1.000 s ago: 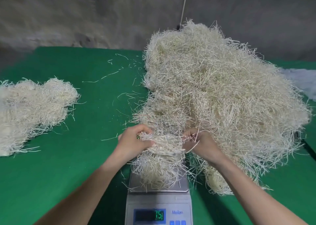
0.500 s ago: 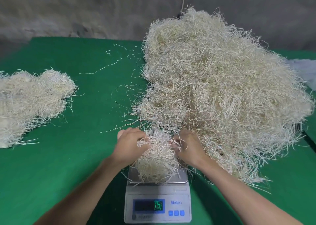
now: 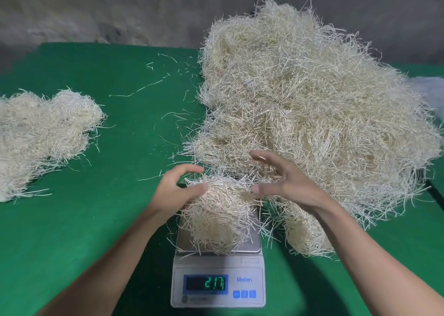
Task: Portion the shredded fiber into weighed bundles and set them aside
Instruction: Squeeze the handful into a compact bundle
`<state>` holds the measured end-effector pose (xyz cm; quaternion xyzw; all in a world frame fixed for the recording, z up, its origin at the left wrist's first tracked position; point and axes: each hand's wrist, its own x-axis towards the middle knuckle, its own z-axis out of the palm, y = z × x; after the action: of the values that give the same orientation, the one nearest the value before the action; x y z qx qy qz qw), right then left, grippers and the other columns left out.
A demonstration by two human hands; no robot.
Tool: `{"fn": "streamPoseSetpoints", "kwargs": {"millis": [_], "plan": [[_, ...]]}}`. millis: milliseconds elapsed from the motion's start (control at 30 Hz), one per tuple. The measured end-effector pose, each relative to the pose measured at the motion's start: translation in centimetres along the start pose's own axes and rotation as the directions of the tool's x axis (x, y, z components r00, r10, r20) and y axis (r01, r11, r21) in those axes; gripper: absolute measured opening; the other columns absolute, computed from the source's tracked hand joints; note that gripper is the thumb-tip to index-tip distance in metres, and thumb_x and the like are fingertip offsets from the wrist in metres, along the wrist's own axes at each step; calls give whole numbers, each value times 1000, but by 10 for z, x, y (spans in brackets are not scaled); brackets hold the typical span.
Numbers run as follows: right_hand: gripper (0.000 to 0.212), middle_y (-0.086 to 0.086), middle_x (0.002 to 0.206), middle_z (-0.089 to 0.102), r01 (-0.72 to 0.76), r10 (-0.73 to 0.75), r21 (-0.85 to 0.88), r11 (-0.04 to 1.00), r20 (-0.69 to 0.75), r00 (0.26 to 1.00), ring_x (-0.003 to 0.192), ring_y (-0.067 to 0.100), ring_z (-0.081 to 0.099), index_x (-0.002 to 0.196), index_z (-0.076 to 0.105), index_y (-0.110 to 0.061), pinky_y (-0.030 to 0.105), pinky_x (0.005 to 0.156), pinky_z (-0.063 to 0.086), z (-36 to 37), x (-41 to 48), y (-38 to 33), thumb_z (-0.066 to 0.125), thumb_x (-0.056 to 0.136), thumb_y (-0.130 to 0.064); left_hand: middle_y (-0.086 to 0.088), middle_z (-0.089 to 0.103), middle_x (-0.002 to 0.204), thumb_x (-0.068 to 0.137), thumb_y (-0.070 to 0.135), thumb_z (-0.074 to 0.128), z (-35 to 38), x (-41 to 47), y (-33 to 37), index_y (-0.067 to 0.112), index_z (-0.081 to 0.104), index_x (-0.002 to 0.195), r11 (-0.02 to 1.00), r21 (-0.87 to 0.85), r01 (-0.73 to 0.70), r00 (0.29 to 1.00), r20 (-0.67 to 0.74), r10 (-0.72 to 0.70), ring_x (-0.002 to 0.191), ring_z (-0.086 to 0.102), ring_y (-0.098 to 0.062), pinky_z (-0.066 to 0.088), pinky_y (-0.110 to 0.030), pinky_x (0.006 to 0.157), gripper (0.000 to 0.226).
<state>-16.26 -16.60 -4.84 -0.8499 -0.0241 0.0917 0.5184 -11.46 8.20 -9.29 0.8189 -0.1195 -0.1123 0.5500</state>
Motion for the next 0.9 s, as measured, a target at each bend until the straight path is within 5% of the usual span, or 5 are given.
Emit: {"fn": "streamPoseSetpoints", "kwargs": {"millis": [133, 233, 433, 700, 900], "plan": [[66, -22, 145, 36, 96, -94, 40, 995, -62, 994, 133, 0, 32, 128, 42, -51, 45, 112, 25, -1, -2, -16, 64, 67, -58, 25, 63, 109, 75, 43, 61, -6, 2, 12, 41, 65, 96, 992, -123, -39, 996, -84, 29, 105, 52, 11, 34, -21, 91, 22], [45, -39, 131, 34, 167, -174, -84, 982, -82, 981, 122, -19, 31, 122, 40, -56, 26, 106, 23, 6, 0, -24, 53, 79, -56, 28, 66, 98, 89, 25, 58, -9, 4, 21, 35, 67, 94, 973, -199, -115, 981, -178, 79, 95, 56, 15, 38, -8, 79, 14], [43, -20, 135, 36, 194, -216, -172, 966, -118, 969, 137, 10, 28, 125, 44, -39, 52, 115, 16, 12, 2, -29, 48, 83, -46, 25, 68, 96, 92, 14, 54, -16, 6, 31, 30, 68, 93, 961, -184, -209, 949, -275, 154, 97, 57, 13, 36, 3, 77, 22], [41, -15, 136, 41, 201, -222, -165, 966, -119, 968, 130, 6, 35, 120, 46, -39, 36, 109, 17, 13, 4, -27, 49, 80, -47, 21, 69, 94, 91, 11, 55, -14, 7, 33, 27, 69, 91, 955, -203, -218, 942, -300, 151, 94, 59, 11, 38, 2, 75, 22], [31, -32, 125, 38, 228, -245, -165, 960, -90, 965, 118, -14, 36, 118, 48, -38, 14, 100, 17, 14, 5, -23, 57, 90, -29, 21, 70, 91, 91, 11, 55, -12, 8, 33, 26, 69, 90, 952, -208, -225, 944, -289, 160, 94, 60, 8, 39, 0, 76, 21]]}}
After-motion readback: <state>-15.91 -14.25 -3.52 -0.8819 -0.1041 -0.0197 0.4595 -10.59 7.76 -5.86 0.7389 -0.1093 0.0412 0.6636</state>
